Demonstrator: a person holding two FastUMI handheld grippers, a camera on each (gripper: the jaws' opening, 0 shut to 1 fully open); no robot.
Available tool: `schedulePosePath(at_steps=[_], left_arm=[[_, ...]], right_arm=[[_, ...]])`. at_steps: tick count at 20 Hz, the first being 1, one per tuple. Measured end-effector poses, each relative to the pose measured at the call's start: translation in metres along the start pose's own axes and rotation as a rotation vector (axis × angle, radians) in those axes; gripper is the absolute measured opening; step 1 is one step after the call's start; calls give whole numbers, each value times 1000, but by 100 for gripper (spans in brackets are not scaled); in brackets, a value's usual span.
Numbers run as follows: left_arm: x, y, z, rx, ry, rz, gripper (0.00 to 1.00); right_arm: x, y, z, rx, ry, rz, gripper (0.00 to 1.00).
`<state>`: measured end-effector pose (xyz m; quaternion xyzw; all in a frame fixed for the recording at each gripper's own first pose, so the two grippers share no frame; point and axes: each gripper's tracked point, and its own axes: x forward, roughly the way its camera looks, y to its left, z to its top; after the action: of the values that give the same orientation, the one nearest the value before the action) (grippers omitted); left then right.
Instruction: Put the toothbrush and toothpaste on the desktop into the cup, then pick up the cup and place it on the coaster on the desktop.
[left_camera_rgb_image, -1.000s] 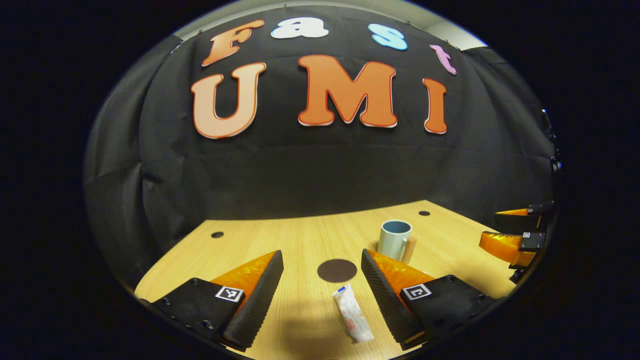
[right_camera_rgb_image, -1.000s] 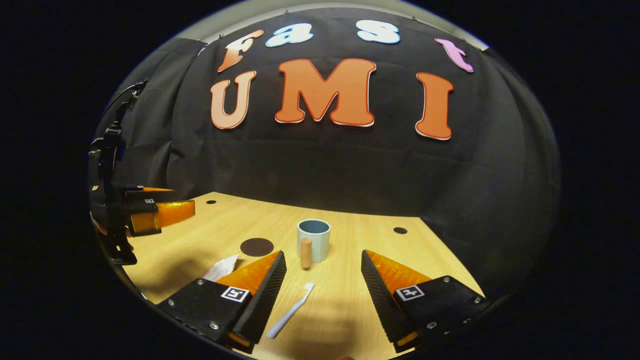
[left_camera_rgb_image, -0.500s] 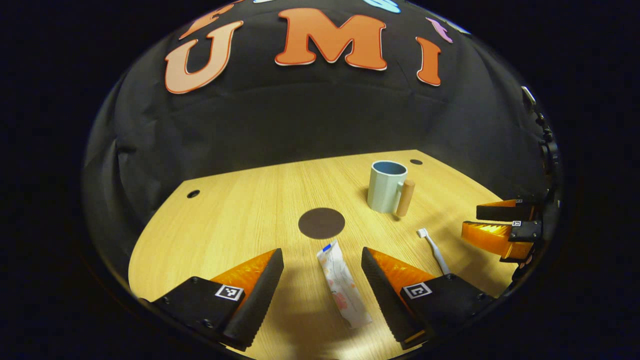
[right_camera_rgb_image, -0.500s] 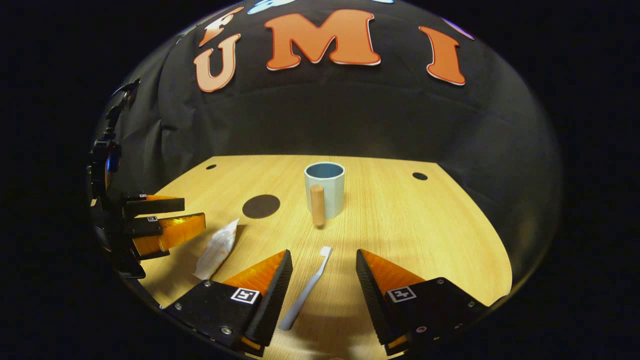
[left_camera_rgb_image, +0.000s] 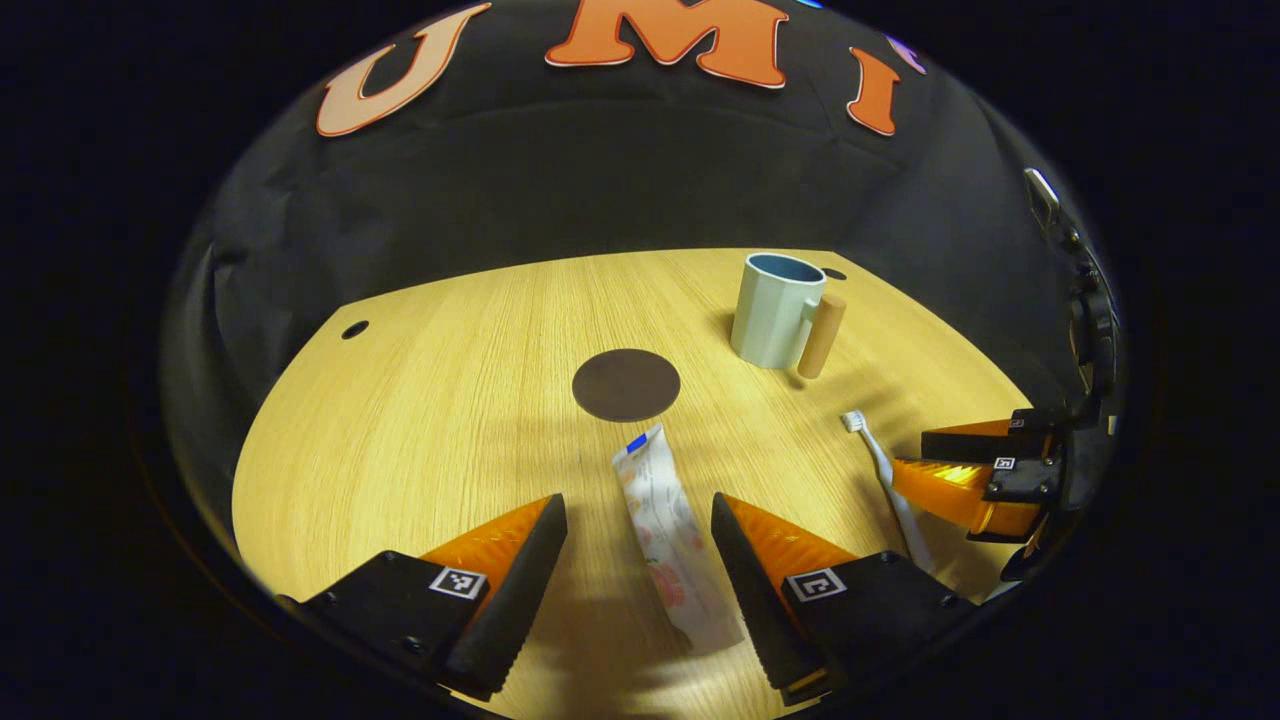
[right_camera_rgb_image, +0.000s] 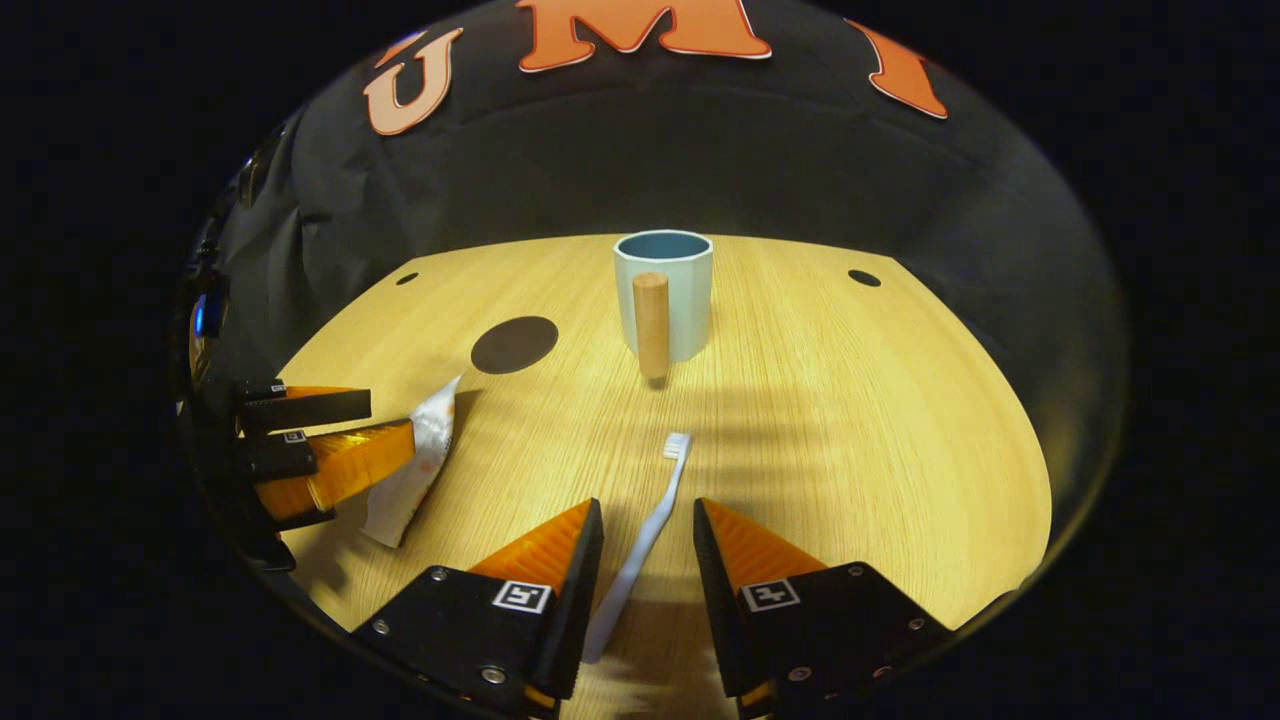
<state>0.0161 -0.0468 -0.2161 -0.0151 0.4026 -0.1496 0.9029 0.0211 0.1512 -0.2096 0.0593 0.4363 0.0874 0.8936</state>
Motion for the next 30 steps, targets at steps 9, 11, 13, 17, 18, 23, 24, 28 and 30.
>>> schedulePosePath(at_steps=[9,11,13,17,18,23,24,28,30], left_arm=[[22,-9,-20,-13,85,-13,86],[23,-10,-23,-9,97,-20,75],[23,-7,-23,-8,106,1,60],[24,-3,-23,-31,93,23,31],[23,-2,-22,-38,87,19,31],[23,-3,-20,-69,61,-8,23],[22,-3,-20,-75,56,-9,20],[21,-2,-19,-88,43,-8,21],[20,-3,-17,-95,33,-5,20]], right_arm=[[15,-4,-15,14,82,-57,28],[16,-3,-15,-7,84,-72,24],[15,-1,-15,-11,84,-73,17],[16,3,-14,15,78,-64,8],[16,4,-13,23,79,-60,7],[12,6,-3,23,31,-27,5],[11,6,1,19,18,-18,5],[9,5,11,4,-20,-16,5],[4,3,21,19,-49,2,5]])
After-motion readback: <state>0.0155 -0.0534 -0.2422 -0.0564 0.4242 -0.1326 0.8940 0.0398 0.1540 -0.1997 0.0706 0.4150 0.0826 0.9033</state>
